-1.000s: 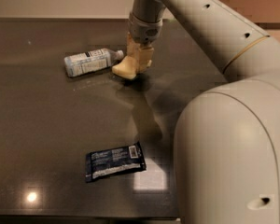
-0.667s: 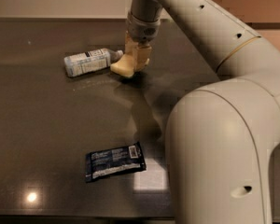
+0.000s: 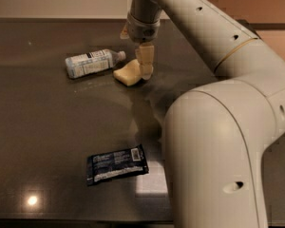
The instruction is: Move sponge near blue plastic bottle
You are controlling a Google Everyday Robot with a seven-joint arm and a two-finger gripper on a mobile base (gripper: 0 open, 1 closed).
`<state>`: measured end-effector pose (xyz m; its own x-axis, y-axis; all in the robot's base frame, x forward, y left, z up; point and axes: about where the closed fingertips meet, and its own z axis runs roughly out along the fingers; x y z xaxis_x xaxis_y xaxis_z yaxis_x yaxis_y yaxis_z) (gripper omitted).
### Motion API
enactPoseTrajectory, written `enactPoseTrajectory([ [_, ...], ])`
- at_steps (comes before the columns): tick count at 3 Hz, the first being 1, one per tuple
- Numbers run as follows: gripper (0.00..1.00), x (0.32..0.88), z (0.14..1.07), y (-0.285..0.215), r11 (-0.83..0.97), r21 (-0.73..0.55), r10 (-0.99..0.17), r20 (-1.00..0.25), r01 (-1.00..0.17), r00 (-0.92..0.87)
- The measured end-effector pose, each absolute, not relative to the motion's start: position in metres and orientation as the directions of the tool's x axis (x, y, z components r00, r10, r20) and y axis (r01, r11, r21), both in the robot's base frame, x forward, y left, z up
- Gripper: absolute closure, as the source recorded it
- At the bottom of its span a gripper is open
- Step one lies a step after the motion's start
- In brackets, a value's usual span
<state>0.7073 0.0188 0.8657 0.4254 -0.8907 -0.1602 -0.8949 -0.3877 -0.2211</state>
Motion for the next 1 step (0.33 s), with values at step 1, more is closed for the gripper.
enactPoseTrajectory([
  [1, 0.0, 0.7073, 0.8656, 0.0188, -0.388, -0.221, -0.891, -0.16, -0.895, 0.425],
])
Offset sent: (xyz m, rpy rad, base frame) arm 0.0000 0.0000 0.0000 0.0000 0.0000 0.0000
